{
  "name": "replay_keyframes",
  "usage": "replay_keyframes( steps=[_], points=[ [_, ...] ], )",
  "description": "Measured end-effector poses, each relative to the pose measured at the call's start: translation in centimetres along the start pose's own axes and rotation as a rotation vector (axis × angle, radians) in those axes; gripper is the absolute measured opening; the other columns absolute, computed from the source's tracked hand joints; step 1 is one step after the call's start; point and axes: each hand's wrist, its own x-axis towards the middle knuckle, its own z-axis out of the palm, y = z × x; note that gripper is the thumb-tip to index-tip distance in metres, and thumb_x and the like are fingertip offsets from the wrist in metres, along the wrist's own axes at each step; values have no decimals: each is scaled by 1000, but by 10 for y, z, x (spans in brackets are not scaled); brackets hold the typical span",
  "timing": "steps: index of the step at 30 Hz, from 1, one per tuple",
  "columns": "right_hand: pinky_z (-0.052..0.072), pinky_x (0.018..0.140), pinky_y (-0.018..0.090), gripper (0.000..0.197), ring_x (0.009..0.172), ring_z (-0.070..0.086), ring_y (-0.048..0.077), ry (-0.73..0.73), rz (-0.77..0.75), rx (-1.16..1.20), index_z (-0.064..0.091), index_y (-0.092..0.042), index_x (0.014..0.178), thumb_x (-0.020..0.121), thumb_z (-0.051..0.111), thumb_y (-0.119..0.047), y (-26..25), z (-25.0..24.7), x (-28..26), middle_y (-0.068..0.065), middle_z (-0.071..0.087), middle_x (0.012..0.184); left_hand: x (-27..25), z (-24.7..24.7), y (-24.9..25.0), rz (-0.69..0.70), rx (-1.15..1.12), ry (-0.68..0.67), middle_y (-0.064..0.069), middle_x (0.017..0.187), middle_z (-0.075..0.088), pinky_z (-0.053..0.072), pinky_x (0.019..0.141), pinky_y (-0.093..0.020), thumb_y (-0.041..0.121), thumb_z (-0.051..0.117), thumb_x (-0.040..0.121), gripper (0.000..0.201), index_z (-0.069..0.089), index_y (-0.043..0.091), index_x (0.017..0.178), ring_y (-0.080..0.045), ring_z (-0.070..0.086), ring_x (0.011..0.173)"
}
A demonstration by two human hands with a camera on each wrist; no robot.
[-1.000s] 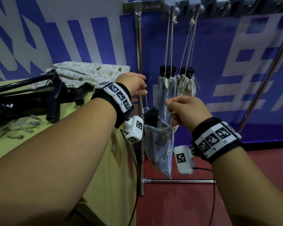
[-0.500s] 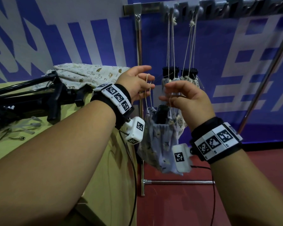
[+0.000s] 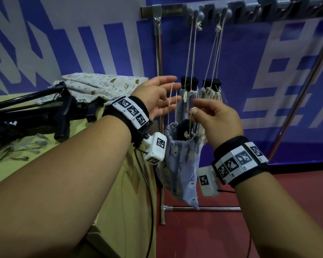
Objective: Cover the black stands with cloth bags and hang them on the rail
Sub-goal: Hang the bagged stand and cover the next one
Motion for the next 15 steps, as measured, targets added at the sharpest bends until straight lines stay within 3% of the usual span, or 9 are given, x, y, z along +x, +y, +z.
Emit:
replay_keyframes(
  steps=[2,5,7,9,11,13,15],
  points=[
    [58,71,21,10,72,69,2,21,-18,-97,76,-28,94,102,73,-25,0,0,-1,-2,76,92,2,-2,-2,18,-20,-12,0,123,75,61,77,-33,-21,46,86,59,67,17,126,-28,76,104],
    [46,62,14,36,64,58,-2,5,5,-196,76,-20,86,107,60,-45,3,2,0,-3,70,76,4,-2,-5,42,-72,20,-4,108,75,62,70,-28,-6,70,92,36,66,10,124,-24,77,95],
    [47,66,14,51,67,61,-3,-28,91,-178,77,-18,85,111,47,-50,2,4,-1,-5,73,76,4,0,-6,21,-95,69,-5,93,72,60,63,-24,12,74,95,29,67,6,123,-18,76,84],
    [53,78,23,57,79,71,6,-63,191,-15,77,-14,87,113,42,-51,-1,9,-2,0,80,85,6,2,-7,-15,43,78,-2,94,71,58,64,-24,39,67,100,37,72,8,119,-14,73,81],
    [53,73,21,56,80,75,12,-57,255,136,76,-7,93,115,41,-45,-5,11,-3,7,82,90,9,3,-7,-62,264,28,4,105,77,53,80,-31,66,47,100,57,79,19,108,-16,73,93],
    [53,65,15,51,75,74,10,-41,290,253,74,-4,97,116,41,-37,-9,12,-3,11,80,87,9,5,-7,-116,315,-50,5,105,79,43,101,-43,78,31,97,76,80,19,98,-18,73,102],
    [61,77,27,45,77,75,18,-16,296,422,72,-4,93,116,43,-30,-10,12,0,11,78,79,8,7,-6,-176,223,-103,-2,93,79,38,107,-50,77,23,99,82,74,14,85,-19,75,87]
  ],
)
